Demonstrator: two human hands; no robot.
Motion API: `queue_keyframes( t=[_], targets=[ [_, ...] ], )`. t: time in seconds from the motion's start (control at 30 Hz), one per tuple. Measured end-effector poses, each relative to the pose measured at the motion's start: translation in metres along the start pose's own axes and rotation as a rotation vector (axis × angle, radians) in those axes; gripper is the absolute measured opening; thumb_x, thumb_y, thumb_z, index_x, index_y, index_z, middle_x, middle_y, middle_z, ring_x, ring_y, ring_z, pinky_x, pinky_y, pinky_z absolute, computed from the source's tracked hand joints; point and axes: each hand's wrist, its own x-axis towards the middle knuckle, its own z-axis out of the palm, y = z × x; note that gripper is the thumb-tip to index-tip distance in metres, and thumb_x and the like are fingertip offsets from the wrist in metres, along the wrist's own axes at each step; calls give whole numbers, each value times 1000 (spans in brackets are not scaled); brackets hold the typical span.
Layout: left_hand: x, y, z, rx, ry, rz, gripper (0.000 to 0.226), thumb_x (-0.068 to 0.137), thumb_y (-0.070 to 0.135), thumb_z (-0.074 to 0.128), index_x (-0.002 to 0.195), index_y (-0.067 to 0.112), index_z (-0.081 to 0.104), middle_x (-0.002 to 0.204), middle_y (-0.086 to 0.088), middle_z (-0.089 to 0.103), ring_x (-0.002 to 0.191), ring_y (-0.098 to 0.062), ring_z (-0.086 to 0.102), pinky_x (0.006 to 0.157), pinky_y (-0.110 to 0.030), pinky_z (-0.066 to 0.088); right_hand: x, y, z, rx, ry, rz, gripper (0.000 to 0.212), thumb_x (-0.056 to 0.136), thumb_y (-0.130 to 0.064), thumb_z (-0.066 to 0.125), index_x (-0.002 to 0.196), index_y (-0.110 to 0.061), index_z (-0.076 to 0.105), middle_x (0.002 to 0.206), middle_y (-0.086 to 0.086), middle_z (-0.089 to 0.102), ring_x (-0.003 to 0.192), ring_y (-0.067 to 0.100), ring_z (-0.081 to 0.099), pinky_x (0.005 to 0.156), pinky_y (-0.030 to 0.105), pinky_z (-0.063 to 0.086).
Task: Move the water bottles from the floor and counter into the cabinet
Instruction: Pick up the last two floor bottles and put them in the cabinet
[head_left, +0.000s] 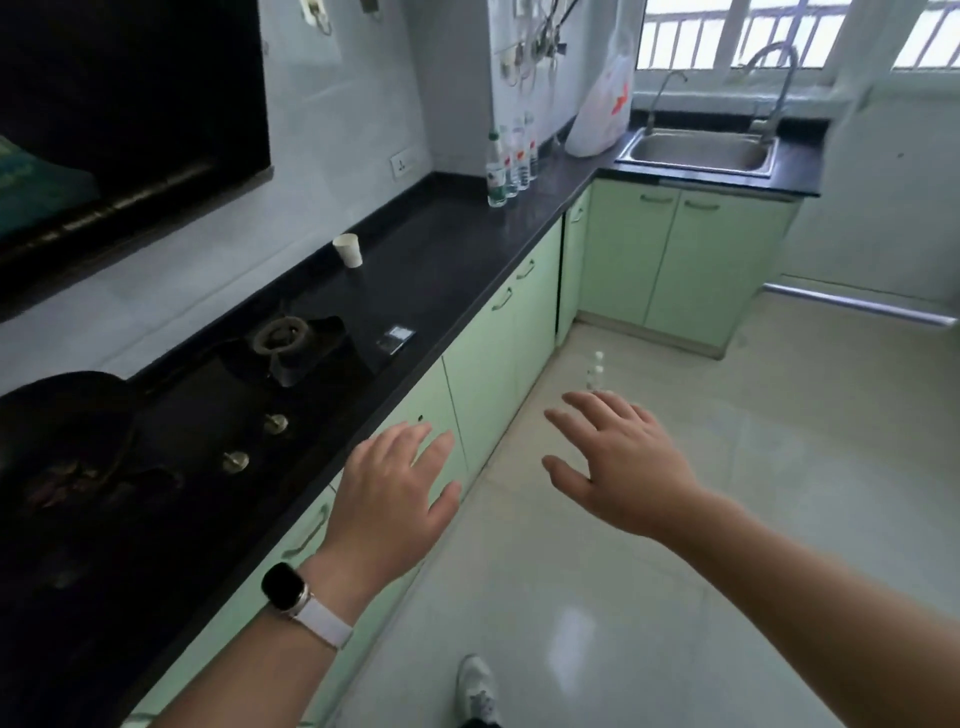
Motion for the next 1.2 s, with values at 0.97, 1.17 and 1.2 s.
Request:
queue_keyframes(
  t=[0.97,1.17,1.2],
  targets=[
    [414,-43,175,-198,-71,382,51,88,45,46,127,16,63,123,-10,62,116,-30,58,97,-50,45,258,214,47,-114,-16,417,59,88,-57,40,128,-19,60,131,11,59,121,34,53,99,44,43],
    [482,4,205,-160,-91,397,50,87,44,49,126,16,63,124,-10,63,116,-31,59,95,-50,47,282,301,65,-106,-20,405,59,87,-58,41,128,-20,61,129,11,61,117,34,57,96,42,45],
    [495,14,211,-149,-104,391,50,88,44,48,127,16,63,124,-10,63,116,-32,59,95,-50,47,287,320,66,-101,-20,401,60,87,-58,41,128,-20,61,129,12,61,117,34,57,96,42,45]
  ],
)
